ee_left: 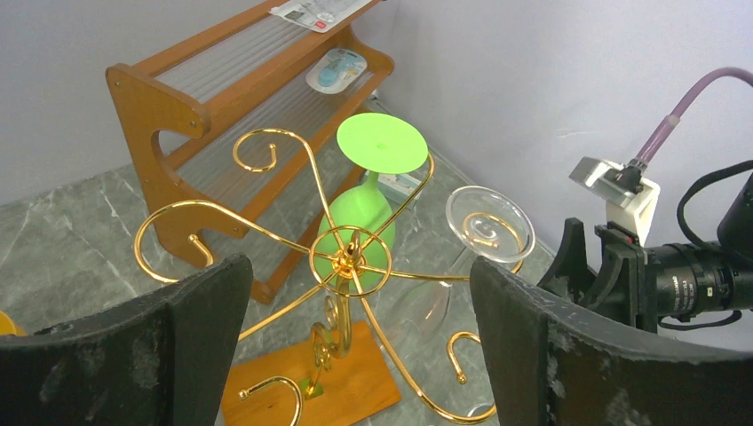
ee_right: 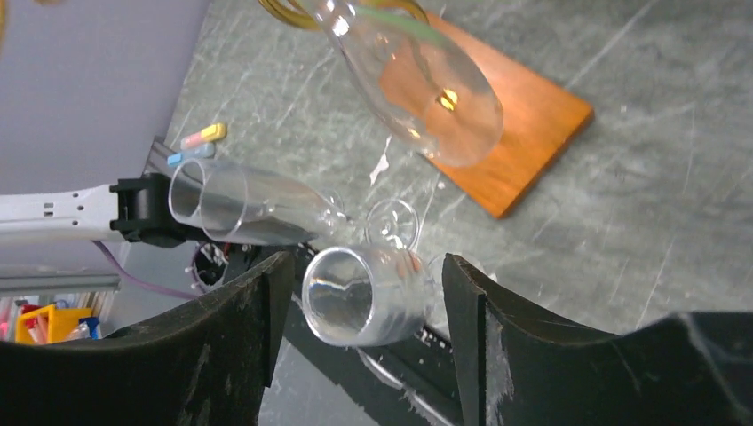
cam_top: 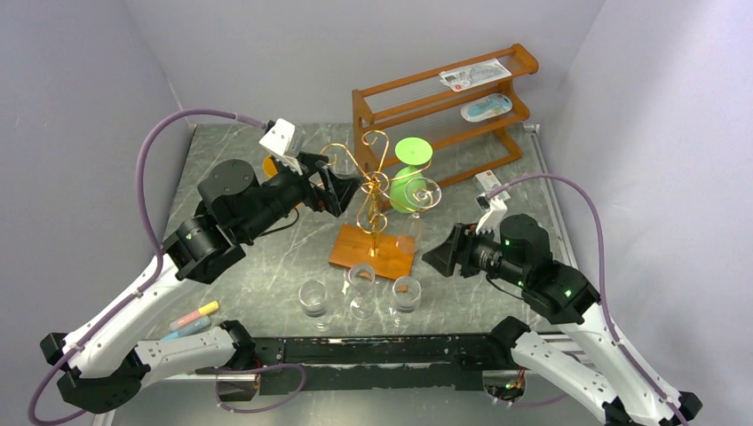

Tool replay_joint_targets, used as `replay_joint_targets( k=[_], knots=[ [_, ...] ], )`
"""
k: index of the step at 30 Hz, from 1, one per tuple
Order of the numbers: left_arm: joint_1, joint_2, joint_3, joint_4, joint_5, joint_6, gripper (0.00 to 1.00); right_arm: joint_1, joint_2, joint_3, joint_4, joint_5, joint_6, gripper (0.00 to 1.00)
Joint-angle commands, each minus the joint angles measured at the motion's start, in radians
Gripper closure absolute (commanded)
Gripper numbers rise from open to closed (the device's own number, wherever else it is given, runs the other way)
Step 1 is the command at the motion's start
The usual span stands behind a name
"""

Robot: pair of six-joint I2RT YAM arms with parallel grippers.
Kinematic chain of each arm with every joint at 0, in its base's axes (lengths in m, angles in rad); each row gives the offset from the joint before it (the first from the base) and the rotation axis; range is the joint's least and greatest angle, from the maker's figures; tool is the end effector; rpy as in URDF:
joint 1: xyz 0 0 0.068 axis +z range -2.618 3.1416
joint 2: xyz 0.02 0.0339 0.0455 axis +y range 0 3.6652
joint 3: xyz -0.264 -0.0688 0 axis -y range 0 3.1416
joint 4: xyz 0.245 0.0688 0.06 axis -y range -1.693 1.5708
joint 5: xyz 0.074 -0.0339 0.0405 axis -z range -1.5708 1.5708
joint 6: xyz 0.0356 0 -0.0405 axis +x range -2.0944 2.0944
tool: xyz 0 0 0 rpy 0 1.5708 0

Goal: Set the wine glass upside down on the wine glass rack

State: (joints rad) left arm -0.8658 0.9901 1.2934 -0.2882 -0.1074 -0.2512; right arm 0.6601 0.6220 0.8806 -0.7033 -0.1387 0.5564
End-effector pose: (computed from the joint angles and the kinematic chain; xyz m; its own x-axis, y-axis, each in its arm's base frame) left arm 0.1328 -0.1502 0.4663 -0.1615 -0.1916 -0.9681 0.6686 0.7003 -0.2501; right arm 0.0962 0.0809 0.3410 -0.6614 0.1488 -0.7352 -0.4200 0.7387 0.5273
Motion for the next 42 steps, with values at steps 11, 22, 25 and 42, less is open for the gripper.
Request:
replay_joint_targets(
  k=[11,22,25,42],
  knots=[
    [-0.005,0.002,-0.026,0.046,-0.025,0.0,0.05,-0.001,-0.002,-0.175,-0.034,-0.11,0.143,0.31],
    [-0.005,0.01,-0.035,0.047,-0.016,0.0,0.05,-0.001,0.067,-0.234,0.028,-0.153,0.127,0.32],
    [-0.005,0.007,-0.044,0.045,-0.017,0.001,0.05,0.0,0.081,-0.225,0.005,-0.143,0.124,0.34],
    [-0.004,0.01,-0.051,0.044,-0.007,0.008,0.05,0.001,0.145,-0.046,-0.246,0.066,0.079,1.0]
  ],
)
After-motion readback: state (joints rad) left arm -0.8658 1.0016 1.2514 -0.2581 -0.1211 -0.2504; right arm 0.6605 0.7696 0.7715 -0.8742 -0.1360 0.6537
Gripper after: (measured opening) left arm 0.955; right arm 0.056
